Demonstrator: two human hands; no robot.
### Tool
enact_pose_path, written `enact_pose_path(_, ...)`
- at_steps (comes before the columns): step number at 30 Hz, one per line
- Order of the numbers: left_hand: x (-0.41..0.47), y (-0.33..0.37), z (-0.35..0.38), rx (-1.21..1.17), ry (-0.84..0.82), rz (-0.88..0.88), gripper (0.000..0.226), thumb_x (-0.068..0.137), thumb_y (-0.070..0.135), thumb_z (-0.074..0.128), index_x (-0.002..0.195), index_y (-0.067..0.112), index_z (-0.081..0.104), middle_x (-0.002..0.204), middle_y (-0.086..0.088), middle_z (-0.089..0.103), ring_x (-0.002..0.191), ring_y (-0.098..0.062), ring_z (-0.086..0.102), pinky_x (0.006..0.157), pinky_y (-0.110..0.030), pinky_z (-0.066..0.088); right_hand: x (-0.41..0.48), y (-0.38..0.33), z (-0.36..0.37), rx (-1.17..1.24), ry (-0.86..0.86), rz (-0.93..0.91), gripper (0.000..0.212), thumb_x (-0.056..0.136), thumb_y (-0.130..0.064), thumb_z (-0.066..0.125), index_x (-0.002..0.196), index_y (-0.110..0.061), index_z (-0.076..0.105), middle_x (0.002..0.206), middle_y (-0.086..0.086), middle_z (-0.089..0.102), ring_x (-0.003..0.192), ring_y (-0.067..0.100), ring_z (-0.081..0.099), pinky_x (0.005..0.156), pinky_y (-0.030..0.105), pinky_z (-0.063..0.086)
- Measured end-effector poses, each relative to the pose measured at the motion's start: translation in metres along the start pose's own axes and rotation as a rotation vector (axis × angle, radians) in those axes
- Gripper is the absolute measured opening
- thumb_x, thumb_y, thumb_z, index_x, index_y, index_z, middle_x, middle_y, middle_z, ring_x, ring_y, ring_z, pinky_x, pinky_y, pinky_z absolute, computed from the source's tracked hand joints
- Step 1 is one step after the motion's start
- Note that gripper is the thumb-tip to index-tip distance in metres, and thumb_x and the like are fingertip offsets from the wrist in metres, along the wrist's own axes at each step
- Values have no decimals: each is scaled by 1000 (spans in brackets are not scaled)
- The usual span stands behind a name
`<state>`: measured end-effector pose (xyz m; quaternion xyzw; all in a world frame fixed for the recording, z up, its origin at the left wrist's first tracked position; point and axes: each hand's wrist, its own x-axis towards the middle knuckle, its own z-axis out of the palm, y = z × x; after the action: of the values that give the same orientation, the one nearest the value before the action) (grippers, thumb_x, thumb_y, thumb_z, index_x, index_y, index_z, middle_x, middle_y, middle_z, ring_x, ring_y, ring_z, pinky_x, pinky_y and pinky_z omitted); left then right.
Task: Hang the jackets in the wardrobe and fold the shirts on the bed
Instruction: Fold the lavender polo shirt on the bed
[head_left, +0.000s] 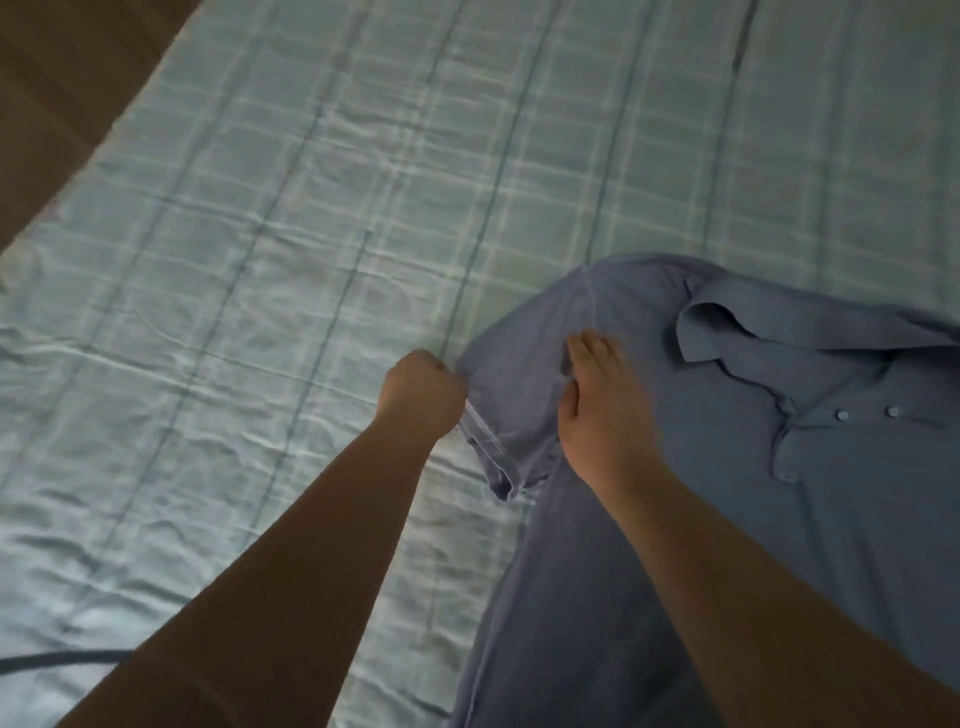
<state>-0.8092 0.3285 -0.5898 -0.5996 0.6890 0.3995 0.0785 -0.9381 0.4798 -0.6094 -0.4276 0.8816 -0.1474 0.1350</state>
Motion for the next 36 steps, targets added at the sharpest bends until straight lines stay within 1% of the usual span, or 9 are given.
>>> enact_pose_path(6,10,16,-24,-621,-74,-55,9,93,15,46,88,22,46,103,-15,56,93,-35,64,66,-52,62,1,-1,7,-121,-4,73,61,97,-30,24,153,-6,27,159,14,28,148,31,22,119,48,24)
enact_pose_path(11,20,9,-28,-604,-98,-30,11,96,11,47,92,20,43,110,-19,52,97,-35,61,67,-59,59,10,-13,20,-218,-92,96,65,100,-42,17,157,-13,14,165,7,11,152,26,10,121,53,14)
enact_pose_path(15,28,-15,-17,-636,-190,-79,19,92,17,57,104,5,63,105,-28,68,89,-36,72,67,-53,61,10,-14,39,-276,-78,125,66,100,-43,22,158,-16,9,166,4,5,153,25,7,120,57,9)
enact_pose_path(19,24,-25,-8,-647,-263,-37,19,94,17,63,110,9,69,95,-17,75,84,-30,75,72,-46,61,12,-13,43,-276,-64,121,66,99,-44,24,158,-15,11,166,5,7,152,25,7,120,57,7)
enact_pose_path(22,13,-14,-9,-468,-60,174,24,84,29,66,107,22,67,89,-5,74,83,-27,72,73,-46,61,11,-12,35,-246,-98,102,68,99,-47,18,158,-14,11,166,6,7,152,26,7,120,56,8)
enact_pose_path(25,-13,19,-15,-137,104,432,9,93,29,60,101,26,60,81,6,66,69,-13,65,60,-29,51,6,-5,14,-142,-58,90,65,97,-40,21,155,-10,22,163,11,21,150,29,18,121,50,18)
enact_pose_path(30,-63,73,21,-121,-43,554,11,96,29,54,87,35,49,69,15,57,58,1,57,54,-11,39,-27,36,-22,-52,52,180,65,91,-30,33,151,-3,32,155,18,34,145,36,29,117,50,30)
enact_pose_path(32,-78,84,51,-108,-140,559,4,96,33,50,94,32,53,73,14,56,64,-1,58,62,-20,45,-44,57,-35,-60,14,207,73,86,-35,34,152,-4,29,157,17,32,146,35,27,117,50,29)
enact_pose_path(36,-101,91,124,38,-334,575,42,94,46,44,131,28,50,121,2,60,109,-20,60,94,-43,47,-73,98,-56,-23,32,282,73,84,-37,38,149,-3,34,155,18,34,145,35,27,119,45,26)
